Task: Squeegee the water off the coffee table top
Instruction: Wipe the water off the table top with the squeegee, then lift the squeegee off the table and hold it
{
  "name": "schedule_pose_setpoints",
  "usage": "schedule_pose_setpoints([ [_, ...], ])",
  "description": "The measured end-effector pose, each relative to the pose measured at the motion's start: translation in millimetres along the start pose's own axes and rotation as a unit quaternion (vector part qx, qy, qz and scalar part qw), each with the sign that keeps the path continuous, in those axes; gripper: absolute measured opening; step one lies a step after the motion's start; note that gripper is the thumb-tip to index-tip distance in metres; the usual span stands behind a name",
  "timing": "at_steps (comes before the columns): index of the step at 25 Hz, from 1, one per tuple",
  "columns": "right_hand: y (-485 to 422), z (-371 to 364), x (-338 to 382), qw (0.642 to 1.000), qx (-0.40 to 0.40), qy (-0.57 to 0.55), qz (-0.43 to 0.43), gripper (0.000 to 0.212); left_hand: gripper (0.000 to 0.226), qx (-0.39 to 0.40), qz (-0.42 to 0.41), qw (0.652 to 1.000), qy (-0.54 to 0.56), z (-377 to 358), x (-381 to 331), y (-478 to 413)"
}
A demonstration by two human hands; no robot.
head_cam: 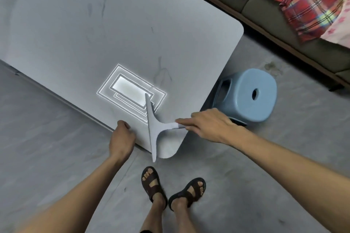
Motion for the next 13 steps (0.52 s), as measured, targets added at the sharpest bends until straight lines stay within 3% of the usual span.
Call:
schedule_pose_setpoints([
  [2, -44.9, -5.0, 55.7, 0.997, 0.024, 0.033, 0.072, 0.038, 0.014, -0.019, 0.006, 1.0, 0.003, 12.4, 9.3, -9.5],
  [5, -84.2, -7.0, 78.5, 0.997, 0.027, 0.025, 0.074, 0.034, 0.013, -0.003, 0.014, 1.0, 0.004, 17.7, 19.3, -19.4],
  [9, -69.1, -10.7, 3.0, 0.997, 0.016, -0.061, -0.053, 0.039, 0.016, 0.05, 0.008, 0.998, 0.028, 5.6, 20.4, -20.1],
  [13, 12.1, -23.6, -85.2, 0.978, -0.013, -0.095, -0.186, 0.039, 0.015, 0.091, -0.01, 0.995, 0.036, -10.7, 0.6, -16.2],
])
Point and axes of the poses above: each hand's wrist, its own y-axis away from the middle knuckle, its own z-axis out of the back of the hand, x = y × z, the point moved 8 cm from there along -y, towards the middle knuckle, and after that the axes turned 14 degrees about -z, right-handed, at the moved point
